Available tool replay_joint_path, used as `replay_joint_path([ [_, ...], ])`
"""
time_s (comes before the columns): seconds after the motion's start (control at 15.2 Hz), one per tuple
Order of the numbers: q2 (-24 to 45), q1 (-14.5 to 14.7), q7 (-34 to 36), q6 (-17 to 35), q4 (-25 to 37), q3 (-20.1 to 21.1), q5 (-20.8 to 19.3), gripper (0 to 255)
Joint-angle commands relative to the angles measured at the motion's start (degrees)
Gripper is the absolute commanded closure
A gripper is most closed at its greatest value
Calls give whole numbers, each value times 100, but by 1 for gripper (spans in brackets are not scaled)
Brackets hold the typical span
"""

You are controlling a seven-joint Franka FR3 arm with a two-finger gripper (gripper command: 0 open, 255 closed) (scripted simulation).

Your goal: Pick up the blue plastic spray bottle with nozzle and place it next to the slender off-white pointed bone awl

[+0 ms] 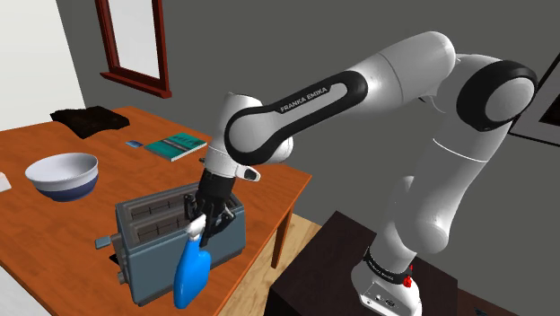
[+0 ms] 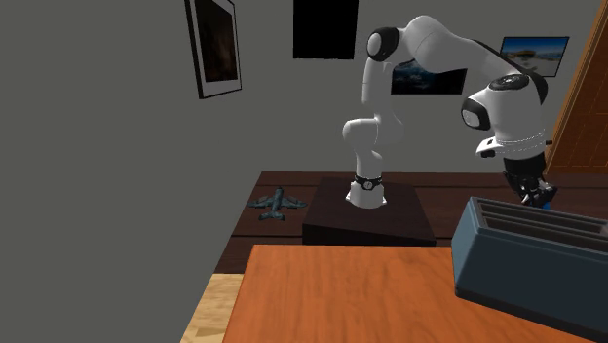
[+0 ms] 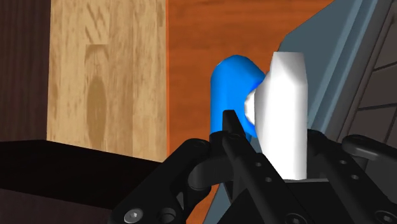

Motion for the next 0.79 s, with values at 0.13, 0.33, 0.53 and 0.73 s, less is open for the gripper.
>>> replay_joint_path([
  [0.13,212,17,-155,289,-113,23,82,255],
  [0.33,376,31,-274,505,-181,48,151,255],
  [0.53,551,38,-398,721,-237,77,222,255],
  [0.73,737,44,-526,936,-280,106,297,255],
])
